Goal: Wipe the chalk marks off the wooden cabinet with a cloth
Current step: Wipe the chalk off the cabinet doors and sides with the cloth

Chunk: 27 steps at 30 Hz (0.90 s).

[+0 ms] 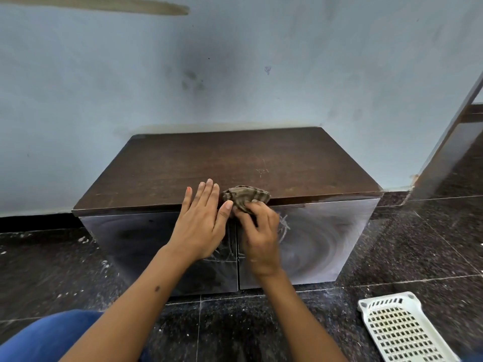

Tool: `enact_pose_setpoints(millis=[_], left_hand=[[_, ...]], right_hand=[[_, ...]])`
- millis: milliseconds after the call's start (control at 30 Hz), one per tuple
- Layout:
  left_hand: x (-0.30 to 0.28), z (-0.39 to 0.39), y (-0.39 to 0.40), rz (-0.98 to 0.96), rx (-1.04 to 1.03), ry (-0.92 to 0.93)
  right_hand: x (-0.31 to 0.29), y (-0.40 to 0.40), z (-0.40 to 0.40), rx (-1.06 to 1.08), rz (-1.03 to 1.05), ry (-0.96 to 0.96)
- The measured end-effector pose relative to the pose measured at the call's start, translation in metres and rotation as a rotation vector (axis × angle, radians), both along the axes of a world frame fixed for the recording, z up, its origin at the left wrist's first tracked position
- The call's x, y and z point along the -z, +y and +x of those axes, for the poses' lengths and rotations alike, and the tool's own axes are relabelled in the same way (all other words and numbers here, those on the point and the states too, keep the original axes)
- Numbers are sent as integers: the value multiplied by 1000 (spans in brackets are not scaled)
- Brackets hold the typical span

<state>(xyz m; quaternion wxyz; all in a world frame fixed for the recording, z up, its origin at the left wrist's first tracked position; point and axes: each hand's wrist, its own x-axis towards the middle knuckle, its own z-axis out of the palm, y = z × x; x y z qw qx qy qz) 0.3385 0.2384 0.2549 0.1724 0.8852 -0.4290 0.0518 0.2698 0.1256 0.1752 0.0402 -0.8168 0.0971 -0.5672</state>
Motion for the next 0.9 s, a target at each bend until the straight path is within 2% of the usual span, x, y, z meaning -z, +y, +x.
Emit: enact_pose_setpoints(millis=[200, 300, 400, 533, 600, 900], left_hand=[[4, 0, -2, 29, -3, -26], [5, -2, -4, 30, -12, -31], [5, -5, -6, 26, -21, -19], [5, -7, -12, 2, 23, -55], [5, -11, -17, 0, 71, -92], [12, -18, -28, 36, 116, -160]], right_hand=[[1, -68, -44, 184, 303, -238], [-2, -76, -46, 237, 433, -350], [-8, -51, -32, 187, 385, -292], [-10, -9, -12, 30, 160, -77], [-10, -13, -14, 4, 123, -43], [-19, -120, -79, 317, 563, -401]])
